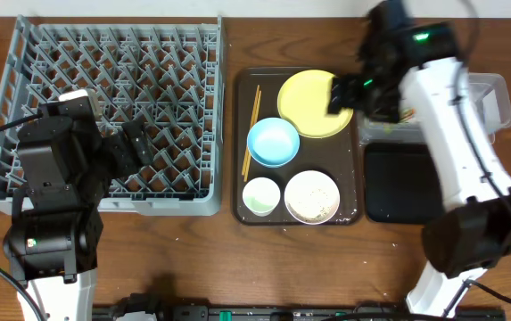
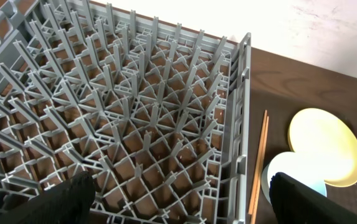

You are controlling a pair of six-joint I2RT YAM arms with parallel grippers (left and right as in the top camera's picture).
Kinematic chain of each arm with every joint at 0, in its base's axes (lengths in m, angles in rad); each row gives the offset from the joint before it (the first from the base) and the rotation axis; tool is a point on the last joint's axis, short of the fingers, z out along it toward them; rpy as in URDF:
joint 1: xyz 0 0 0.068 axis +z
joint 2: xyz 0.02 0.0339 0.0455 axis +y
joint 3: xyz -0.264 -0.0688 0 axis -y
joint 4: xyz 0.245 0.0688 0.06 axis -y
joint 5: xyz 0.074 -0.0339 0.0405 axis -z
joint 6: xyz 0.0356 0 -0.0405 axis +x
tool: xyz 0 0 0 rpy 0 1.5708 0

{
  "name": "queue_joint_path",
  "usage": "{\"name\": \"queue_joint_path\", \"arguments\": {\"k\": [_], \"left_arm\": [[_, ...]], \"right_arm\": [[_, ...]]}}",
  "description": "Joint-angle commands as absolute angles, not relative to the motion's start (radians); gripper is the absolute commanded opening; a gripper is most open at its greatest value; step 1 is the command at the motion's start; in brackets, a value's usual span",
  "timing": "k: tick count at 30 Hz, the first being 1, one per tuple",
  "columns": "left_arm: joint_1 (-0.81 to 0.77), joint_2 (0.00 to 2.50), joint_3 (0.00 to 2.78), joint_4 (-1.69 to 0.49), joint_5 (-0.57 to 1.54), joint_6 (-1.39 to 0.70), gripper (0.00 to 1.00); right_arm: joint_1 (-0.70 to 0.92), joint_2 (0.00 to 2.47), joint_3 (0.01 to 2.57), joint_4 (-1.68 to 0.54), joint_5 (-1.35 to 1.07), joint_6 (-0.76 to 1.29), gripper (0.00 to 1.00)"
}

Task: Sort waste into correct bins and load items into the dishwasher
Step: 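Move the right gripper down and grasp the pink rice bowl rim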

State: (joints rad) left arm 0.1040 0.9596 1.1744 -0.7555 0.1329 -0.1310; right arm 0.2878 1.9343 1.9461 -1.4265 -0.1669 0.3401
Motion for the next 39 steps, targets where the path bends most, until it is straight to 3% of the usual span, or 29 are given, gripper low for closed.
{"name": "queue_joint_path", "arguments": {"k": [1, 10, 25, 39], "left_arm": [[0.106, 0.961, 1.195, -0.756, 0.146, -0.136, 0.90], [0.106, 0.961, 1.195, -0.756, 0.146, -0.136, 0.90], [0.106, 0.961, 1.195, -0.759, 0.146, -0.136, 0.90], [0.106, 0.961, 1.195, -0.759, 0.146, -0.136, 0.90]], "right_arm": [[0.355, 1.938, 1.871, -1.406, -0.109, 0.318, 0.83], [0.454, 1.938, 1.624, -1.319, -0.101, 0.347, 0.76], [0.491, 1.938, 1.390, -1.177, -0.052, 0.352, 0.54], [0.489, 1.938, 1.375, -1.169, 0.121, 0.369, 0.54]]}}
